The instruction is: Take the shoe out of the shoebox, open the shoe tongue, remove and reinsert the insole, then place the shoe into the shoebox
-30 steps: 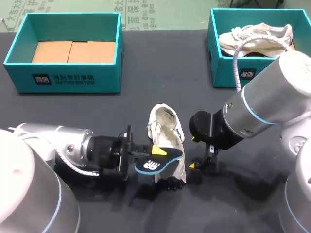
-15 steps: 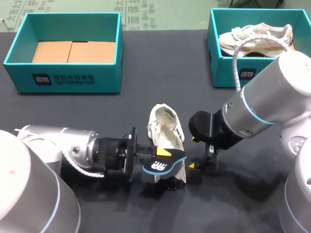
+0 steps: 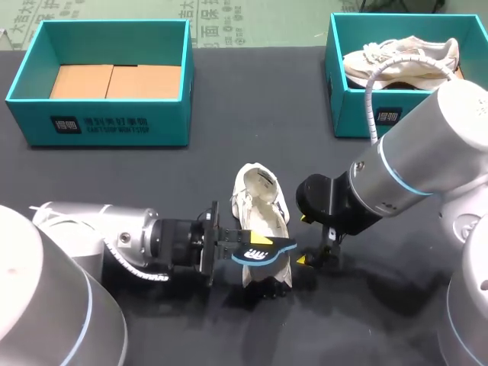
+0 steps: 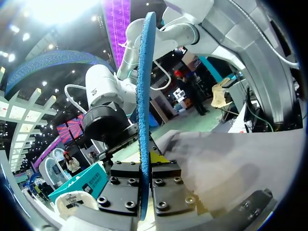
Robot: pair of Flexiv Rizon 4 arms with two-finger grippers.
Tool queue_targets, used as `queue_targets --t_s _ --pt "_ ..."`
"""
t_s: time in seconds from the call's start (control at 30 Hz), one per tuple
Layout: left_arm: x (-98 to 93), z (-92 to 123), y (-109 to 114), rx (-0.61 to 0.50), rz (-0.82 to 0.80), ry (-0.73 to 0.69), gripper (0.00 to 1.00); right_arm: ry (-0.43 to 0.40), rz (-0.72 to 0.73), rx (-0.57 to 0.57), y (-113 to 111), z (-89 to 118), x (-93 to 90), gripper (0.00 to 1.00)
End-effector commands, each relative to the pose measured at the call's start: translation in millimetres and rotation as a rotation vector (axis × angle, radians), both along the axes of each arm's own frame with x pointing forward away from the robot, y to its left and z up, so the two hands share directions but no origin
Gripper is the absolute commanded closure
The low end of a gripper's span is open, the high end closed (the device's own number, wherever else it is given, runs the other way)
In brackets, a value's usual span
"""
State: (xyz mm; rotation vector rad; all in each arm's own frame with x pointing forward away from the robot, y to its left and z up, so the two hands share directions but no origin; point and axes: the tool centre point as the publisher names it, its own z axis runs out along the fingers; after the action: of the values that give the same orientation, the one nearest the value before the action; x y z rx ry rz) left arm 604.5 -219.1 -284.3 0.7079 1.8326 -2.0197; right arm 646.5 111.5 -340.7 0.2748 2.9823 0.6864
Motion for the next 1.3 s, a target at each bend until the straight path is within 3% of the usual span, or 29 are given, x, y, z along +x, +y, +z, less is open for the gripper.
queue_targets --t_s 0.03,1.3 --pt "0.2 -3 -4 0.005 0.005 0.002 1.0 -0.002 -0.001 0.002 0 -2 -1.4 0.0" --pt "22.2 -29 4 0.037 0.152 0.046 1.0 -0.002 -0.001 0.002 0 -2 -1.4 0.0"
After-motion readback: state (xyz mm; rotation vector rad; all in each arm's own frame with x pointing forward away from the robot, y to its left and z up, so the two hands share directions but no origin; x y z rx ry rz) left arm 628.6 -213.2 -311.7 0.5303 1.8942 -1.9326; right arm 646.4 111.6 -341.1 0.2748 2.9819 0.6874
